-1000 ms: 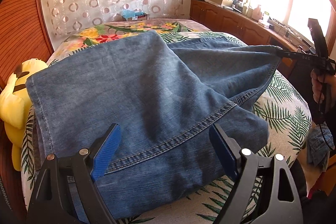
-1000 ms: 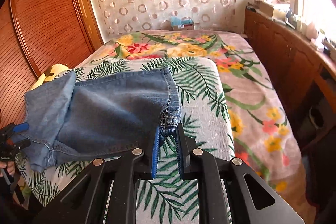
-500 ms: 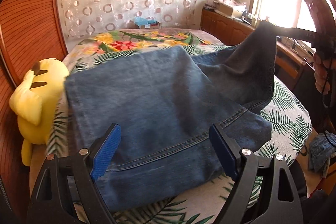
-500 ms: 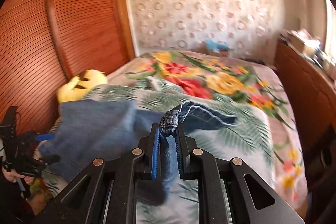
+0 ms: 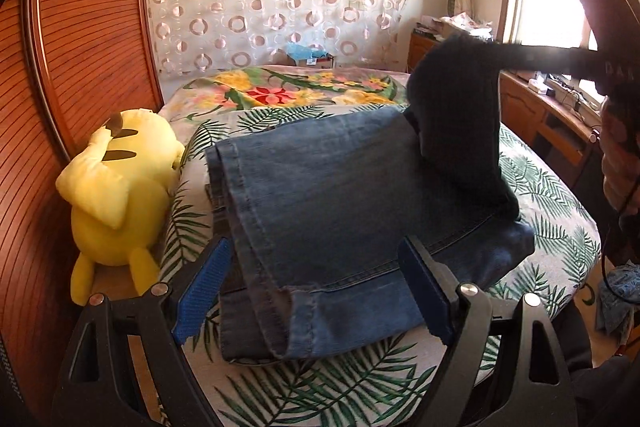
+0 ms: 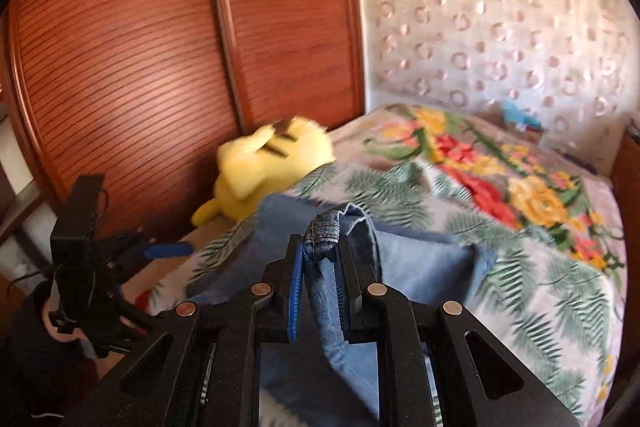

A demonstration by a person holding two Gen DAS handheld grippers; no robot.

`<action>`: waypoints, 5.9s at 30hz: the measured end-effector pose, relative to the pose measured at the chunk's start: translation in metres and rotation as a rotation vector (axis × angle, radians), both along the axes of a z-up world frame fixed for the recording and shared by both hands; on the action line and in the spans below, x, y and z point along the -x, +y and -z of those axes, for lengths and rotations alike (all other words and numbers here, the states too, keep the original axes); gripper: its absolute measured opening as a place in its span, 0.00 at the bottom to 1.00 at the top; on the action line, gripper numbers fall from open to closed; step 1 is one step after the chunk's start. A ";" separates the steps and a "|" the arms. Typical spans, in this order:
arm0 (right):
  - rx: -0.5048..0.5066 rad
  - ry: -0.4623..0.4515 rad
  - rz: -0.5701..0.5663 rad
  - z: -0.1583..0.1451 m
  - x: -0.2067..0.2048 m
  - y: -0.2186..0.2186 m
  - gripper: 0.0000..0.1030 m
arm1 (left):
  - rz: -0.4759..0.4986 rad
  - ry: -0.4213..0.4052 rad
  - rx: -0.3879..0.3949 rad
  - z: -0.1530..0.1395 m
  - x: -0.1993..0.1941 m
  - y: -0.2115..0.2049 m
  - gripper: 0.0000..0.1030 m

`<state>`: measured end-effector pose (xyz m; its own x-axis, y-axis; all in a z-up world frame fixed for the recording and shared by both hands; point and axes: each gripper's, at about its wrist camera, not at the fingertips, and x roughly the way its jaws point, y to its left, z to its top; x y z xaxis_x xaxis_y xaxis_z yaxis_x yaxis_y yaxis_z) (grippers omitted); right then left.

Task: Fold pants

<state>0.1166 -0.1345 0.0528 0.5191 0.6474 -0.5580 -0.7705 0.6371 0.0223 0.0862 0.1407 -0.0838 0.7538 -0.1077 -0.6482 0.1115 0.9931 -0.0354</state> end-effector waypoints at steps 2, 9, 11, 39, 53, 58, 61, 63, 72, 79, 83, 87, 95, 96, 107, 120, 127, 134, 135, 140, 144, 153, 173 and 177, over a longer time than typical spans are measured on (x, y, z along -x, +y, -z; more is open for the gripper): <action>0.058 -0.013 0.024 0.010 -0.005 0.009 0.18 | -0.003 0.003 0.004 0.002 0.002 0.001 0.83; 0.092 0.019 0.050 0.017 -0.025 0.008 0.37 | 0.012 0.014 0.007 0.006 -0.007 -0.004 0.83; 0.084 0.027 0.065 0.015 -0.027 0.006 0.38 | 0.019 0.020 0.006 0.008 -0.009 -0.007 0.83; 0.129 0.125 0.165 0.093 -0.053 0.008 0.08 | 0.076 0.136 -0.022 0.038 -0.050 -0.026 0.27; 0.033 -0.073 0.159 0.000 -0.042 0.001 0.04 | 0.110 0.058 0.008 0.002 -0.034 -0.030 0.08; 0.021 -0.118 0.146 -0.024 -0.038 0.010 0.04 | 0.134 -0.007 0.020 -0.027 -0.011 -0.036 0.07; 0.027 -0.129 0.129 -0.030 -0.039 0.016 0.04 | 0.143 -0.042 0.042 -0.044 0.001 -0.036 0.07; 0.033 -0.127 0.111 -0.036 -0.041 0.027 0.04 | 0.145 -0.061 0.055 -0.051 0.009 -0.034 0.07; 0.083 -0.029 -0.034 -0.013 -0.084 0.093 0.04 | 0.083 -0.024 0.075 -0.030 0.033 -0.011 0.07; 0.151 0.068 -0.099 0.028 -0.116 0.150 0.04 | 0.047 0.054 0.099 0.010 0.034 0.000 0.07; 0.176 0.091 -0.099 0.042 -0.126 0.172 0.04 | 0.035 0.077 0.107 0.021 0.033 0.005 0.07; 0.187 0.108 -0.069 0.047 -0.133 0.186 0.04 | 0.030 0.084 0.113 0.025 0.032 0.009 0.07; 0.130 0.079 -0.058 0.032 -0.117 0.175 0.27 | 0.023 0.094 0.100 0.026 0.032 0.005 0.07; 0.122 0.072 -0.060 0.029 -0.114 0.170 0.34 | 0.021 0.094 0.099 0.027 0.030 0.007 0.07; 0.075 0.028 -0.026 0.021 -0.090 0.106 0.42 | 0.001 0.076 0.059 0.017 0.031 0.007 0.07; 0.082 0.043 0.101 0.042 -0.052 0.012 0.42 | -0.055 0.060 0.022 0.002 0.023 0.013 0.08; 0.072 0.061 0.143 0.046 -0.033 -0.018 0.42 | -0.030 0.046 -0.005 -0.005 0.010 -0.007 0.26; 0.071 0.064 0.172 0.049 -0.025 -0.038 0.42 | 0.028 0.044 0.001 -0.006 -0.002 -0.031 0.59; 0.073 0.064 0.176 0.050 -0.024 -0.041 0.42 | 0.031 0.043 0.002 -0.006 -0.004 -0.033 0.74; 0.065 0.078 0.198 0.055 -0.021 -0.054 0.42 | 0.046 0.052 0.004 0.000 -0.013 -0.044 0.81; 0.054 0.107 0.207 0.066 -0.019 -0.060 0.42 | 0.035 0.077 -0.010 0.010 -0.021 -0.048 0.81; 0.067 0.151 0.209 0.087 -0.025 -0.046 0.42 | 0.005 0.151 -0.033 0.042 -0.032 -0.045 0.81; 0.082 0.204 0.230 0.117 -0.041 -0.028 0.39 | 0.007 0.147 -0.030 0.057 -0.034 -0.042 0.82; 0.067 0.227 0.184 0.117 -0.042 -0.025 0.21 | 0.008 0.145 -0.028 0.058 -0.035 -0.042 0.82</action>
